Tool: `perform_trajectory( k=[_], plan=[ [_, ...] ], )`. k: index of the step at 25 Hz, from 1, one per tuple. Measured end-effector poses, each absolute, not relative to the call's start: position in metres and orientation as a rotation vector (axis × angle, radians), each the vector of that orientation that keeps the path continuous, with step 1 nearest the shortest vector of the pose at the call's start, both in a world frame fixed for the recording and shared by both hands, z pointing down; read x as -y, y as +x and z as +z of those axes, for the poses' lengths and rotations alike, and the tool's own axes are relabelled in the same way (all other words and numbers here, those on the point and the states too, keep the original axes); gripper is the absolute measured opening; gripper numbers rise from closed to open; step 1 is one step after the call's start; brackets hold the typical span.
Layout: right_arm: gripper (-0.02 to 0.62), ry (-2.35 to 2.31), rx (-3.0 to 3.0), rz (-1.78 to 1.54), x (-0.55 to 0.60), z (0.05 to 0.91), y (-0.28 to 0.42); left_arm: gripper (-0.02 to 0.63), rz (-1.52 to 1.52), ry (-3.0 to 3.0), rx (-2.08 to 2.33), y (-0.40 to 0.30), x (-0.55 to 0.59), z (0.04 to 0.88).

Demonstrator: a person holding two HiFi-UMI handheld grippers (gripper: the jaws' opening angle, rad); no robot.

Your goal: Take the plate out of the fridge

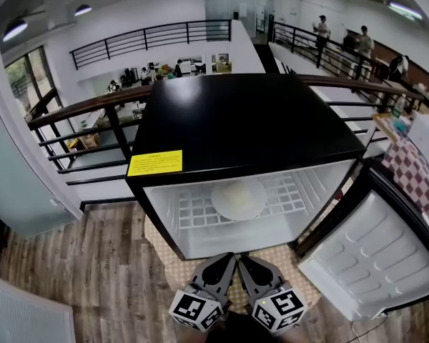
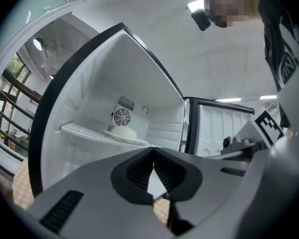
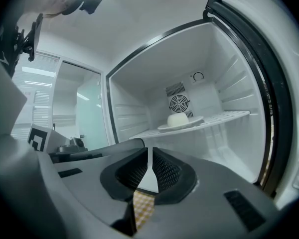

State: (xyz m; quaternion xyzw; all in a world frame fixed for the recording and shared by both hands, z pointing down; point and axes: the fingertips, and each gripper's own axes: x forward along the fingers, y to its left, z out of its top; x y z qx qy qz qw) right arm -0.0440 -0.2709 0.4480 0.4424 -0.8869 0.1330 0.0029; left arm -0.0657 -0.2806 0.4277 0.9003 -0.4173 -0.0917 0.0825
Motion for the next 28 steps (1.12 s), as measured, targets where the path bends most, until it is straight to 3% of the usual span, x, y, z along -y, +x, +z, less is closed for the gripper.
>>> perform_trajectory(
  k=[13,20,25,28],
  plan=[
    [0.049,1.459,2.751,0.547,0.315,0.445,-0.036,0.009,-0.292,2.696,1.244,-0.061,0.313,0.424],
    [0.052,1.504,2.793,0.91,0.336,0.441,-0.032,0.008,-0.287,2.684,1.249,-0.065,0.321,0.427],
    [0.16,1.577,2.768,1.36,0.358,0.437,-0.029,0.009,-0.28,2.68,1.238,-0.063,0.322,0.432],
    [0.186,1.623,2.72,1.541,0.37,0.436,-0.026,0.009,-0.275,2.676,1.236,-0.063,0.322,0.434]
  ],
)
